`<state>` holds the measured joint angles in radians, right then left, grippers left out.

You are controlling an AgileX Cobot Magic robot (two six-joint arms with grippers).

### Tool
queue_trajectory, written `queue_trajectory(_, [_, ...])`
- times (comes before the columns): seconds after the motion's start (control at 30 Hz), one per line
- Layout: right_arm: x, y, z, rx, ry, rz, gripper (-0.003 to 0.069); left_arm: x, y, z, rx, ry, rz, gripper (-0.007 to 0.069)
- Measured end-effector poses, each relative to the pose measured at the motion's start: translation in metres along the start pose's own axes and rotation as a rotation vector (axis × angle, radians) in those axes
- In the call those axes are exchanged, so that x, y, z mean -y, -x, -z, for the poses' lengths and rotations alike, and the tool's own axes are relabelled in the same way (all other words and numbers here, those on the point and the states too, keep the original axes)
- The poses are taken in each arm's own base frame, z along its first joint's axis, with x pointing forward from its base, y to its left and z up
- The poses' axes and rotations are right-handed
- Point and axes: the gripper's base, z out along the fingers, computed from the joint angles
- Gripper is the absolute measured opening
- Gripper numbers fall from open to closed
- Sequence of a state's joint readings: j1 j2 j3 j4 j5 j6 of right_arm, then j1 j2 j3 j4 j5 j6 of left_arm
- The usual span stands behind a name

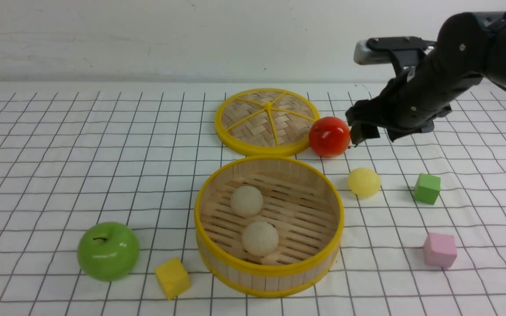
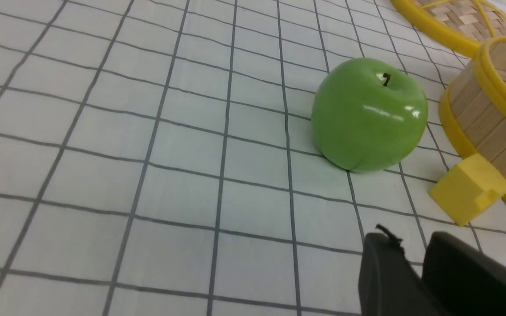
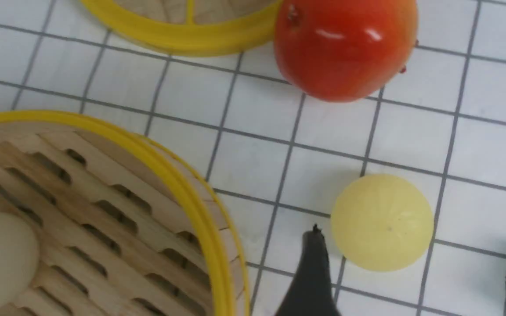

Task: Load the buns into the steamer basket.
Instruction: Use the right arm to grab a steamed stuffed bun

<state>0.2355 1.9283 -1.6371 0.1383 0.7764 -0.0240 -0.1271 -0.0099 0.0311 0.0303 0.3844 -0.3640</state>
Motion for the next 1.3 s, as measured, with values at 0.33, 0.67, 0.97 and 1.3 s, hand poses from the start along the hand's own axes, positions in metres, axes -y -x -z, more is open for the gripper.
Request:
queue_trajectory(0.33, [0.019,-0.014,-0.063,-0.060,-0.053,0.017,0.0501,0.000,0.000,0.000,0.000,0.000,0.000,0.0146])
queue_trajectory(0.67, [0.020,-0.018,-0.078,-0.072,-0.056,0.016,0.0237,0.000,0.000,0.000,0.000,0.000,0.000,0.0155])
queue_trajectory(0.97, [0.021,-0.019,-0.080,-0.074,-0.056,0.016,-0.0015,0.000,0.000,0.000,0.000,0.000,0.000,0.0155])
queue_trajectory(1.3, [0.020,-0.019,-0.076,-0.083,-0.054,0.015,-0.0021,0.000,0.000,0.000,0.000,0.000,0.000,0.0155])
